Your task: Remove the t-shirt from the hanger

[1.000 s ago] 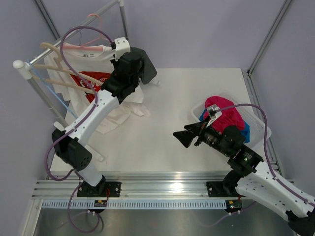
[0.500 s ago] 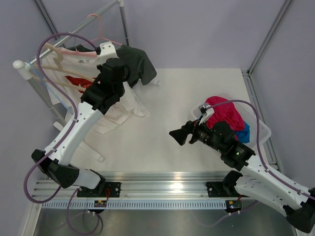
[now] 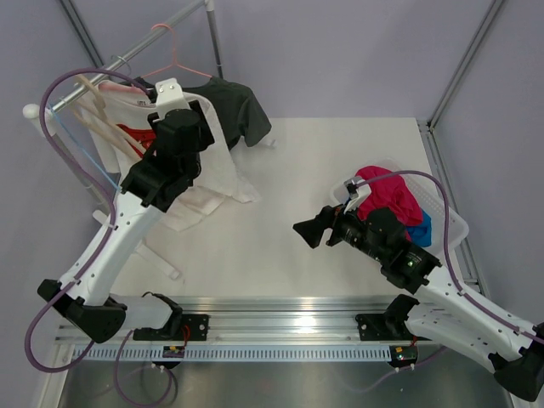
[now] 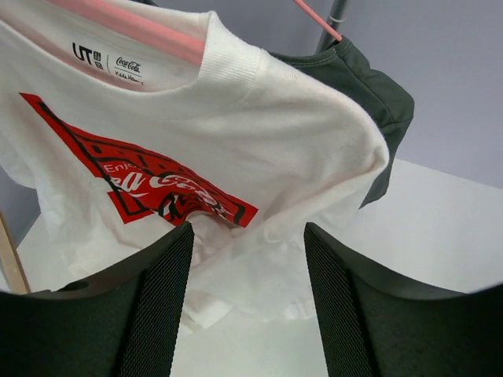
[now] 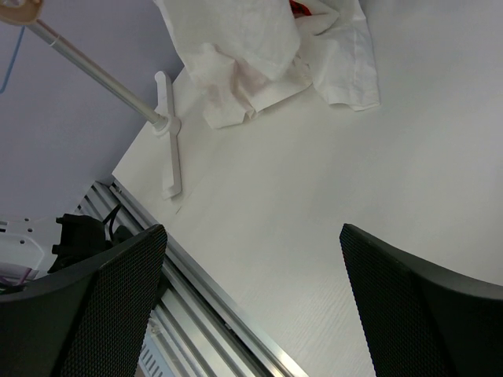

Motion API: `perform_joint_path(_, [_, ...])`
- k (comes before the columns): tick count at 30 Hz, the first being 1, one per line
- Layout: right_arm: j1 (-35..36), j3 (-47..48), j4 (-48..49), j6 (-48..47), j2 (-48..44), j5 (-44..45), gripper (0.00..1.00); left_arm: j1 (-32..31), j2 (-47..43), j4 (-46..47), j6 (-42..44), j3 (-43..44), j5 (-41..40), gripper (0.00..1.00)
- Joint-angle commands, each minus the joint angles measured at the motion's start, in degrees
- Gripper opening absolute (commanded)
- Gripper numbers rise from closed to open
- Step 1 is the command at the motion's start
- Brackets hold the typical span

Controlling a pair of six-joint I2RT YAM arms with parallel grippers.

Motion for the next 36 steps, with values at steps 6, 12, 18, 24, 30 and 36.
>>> perform_joint_path(6, [0.5,4.2,-2.4,-1.7,0.7,0.7,1.00,0.0,-0.6,0.8,-3.7,6.5,3.0,0.87])
perform_joint_path(12, [0.5,4.3,-3.1,-2.1,0.8,1.9,1.00,-0.1,2.5,0.9,-8.3,9.6,-4.2,0.97])
perform_joint_path(18, [0.5,4.4,-2.8,-2.4,1.8,2.0,1.00,-0.1,6.5,1.2,-11.5,16.4,-11.3,0.99])
perform_joint_path(24, [0.5,4.9,-3.5,-2.7,2.2,2.0,0.99,-0.1,13.9,1.1,-11.8,26.8,-15.4,0.99])
perform_joint_path(30, [0.5,5.1,-3.9,-2.7,2.0,1.8,0.99,-0.1,20.5,1.1,-12.1,32.1,-20.1,0.99])
perform_joint_path(36, [0.5,5.1,-3.9,-2.5,1.6,0.7,1.00,-0.1,26.0,1.9,-10.5,35.5,-24.9,0.96])
